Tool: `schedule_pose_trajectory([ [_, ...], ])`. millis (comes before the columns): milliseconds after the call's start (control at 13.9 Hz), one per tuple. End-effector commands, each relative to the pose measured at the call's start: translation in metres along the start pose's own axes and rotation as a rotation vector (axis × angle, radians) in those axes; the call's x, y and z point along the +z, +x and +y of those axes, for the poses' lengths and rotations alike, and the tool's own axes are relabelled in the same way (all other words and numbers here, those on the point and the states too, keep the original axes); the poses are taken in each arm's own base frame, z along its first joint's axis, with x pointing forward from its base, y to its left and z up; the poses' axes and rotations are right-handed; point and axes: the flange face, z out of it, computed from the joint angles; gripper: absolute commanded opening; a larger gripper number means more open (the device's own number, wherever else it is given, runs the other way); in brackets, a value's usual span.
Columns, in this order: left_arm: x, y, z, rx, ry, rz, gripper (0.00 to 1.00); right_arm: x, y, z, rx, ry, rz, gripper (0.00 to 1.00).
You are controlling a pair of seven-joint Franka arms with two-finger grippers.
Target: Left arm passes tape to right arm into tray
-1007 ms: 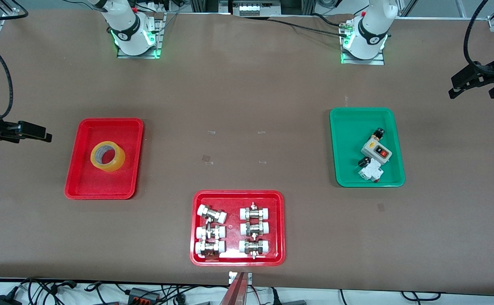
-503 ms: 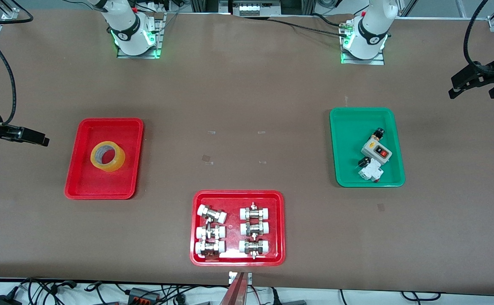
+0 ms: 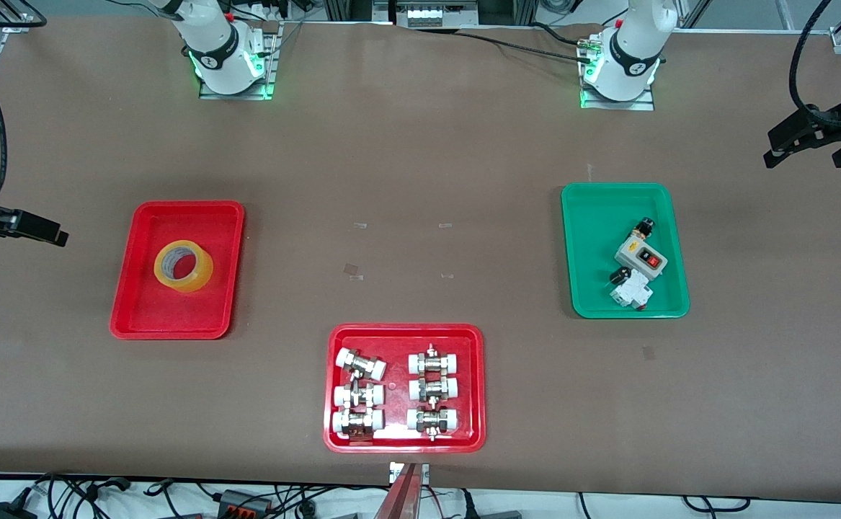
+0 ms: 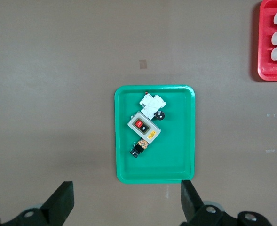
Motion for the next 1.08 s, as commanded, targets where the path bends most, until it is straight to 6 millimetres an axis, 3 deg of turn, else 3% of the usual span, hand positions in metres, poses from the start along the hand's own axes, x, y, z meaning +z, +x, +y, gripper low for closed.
schedule_pose_trajectory([
  [0,-0.006,0.001,-0.001,0.017,0.002,0.01,1.0,-0.017,-0.008,0.006,0.021,-0.009,0.021,1.0],
  [144,-0.006,0.001,-0.001,0.019,0.004,0.01,1.0,-0.017,-0.009,0.012,0.015,-0.01,0.012,1.0],
  [575,-0.01,0.003,-0.001,0.014,0.005,0.029,1.0,-0.044,-0.021,0.01,-0.051,-0.014,0.067,1.0],
  [791,-0.009,0.003,-0.003,0.012,0.005,0.027,1.0,-0.035,-0.024,0.002,-0.073,-0.038,0.047,1.0],
  [1007,-0.008,0.003,-0.003,0.012,0.005,0.026,1.0,-0.026,-0.049,-0.008,-0.1,-0.062,0.062,1.0],
])
